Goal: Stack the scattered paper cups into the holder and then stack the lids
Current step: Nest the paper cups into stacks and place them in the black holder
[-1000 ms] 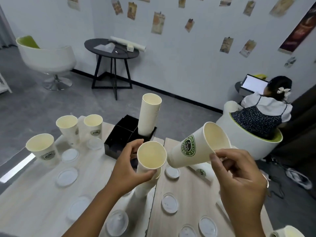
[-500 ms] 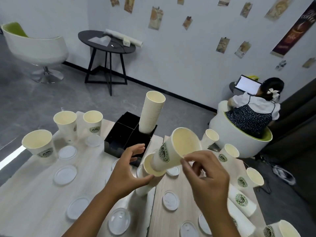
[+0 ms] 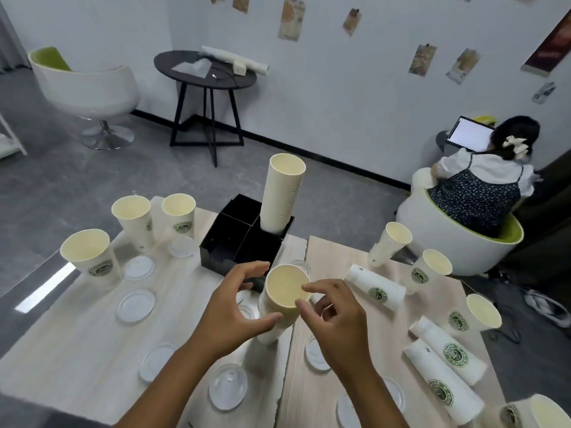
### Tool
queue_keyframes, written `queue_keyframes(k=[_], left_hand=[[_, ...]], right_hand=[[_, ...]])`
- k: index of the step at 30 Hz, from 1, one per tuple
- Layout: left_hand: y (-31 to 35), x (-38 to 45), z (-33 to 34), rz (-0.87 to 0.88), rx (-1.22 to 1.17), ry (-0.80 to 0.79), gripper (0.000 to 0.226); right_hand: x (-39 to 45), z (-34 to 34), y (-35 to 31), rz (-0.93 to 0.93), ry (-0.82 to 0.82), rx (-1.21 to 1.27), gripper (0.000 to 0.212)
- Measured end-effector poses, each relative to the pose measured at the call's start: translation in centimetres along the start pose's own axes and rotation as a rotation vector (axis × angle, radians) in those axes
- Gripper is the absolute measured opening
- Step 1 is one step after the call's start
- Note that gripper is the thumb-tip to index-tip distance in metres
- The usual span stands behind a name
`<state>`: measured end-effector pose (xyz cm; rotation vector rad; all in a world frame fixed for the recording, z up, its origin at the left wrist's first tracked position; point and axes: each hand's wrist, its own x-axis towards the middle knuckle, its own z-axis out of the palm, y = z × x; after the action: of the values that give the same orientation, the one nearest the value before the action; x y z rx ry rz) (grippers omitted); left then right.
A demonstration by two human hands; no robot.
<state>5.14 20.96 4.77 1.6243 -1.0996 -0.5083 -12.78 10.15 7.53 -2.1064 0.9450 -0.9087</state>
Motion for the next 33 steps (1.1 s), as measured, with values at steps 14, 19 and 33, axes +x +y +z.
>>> queue_keyframes(k=[14, 19, 33], left_hand=[[2.2, -6.7, -3.2, -0.129, -0.017, 0.351, 0.068], [1.3, -10.0, -7.2, -0.186, 0.032, 0.511, 0.067], [-8.6, -8.4, -20.5, -0.295, -0.012, 0.69, 0.078]], right_hand=[[-0.4, 0.6, -4.1, 0.048, -0.254, 0.453, 0.063], [-1.2, 4.1, -6.5, 0.064, -0.381, 0.518, 0.064], [0.7, 18.4, -9.1, 0.176, -0.477, 0.49, 0.061]])
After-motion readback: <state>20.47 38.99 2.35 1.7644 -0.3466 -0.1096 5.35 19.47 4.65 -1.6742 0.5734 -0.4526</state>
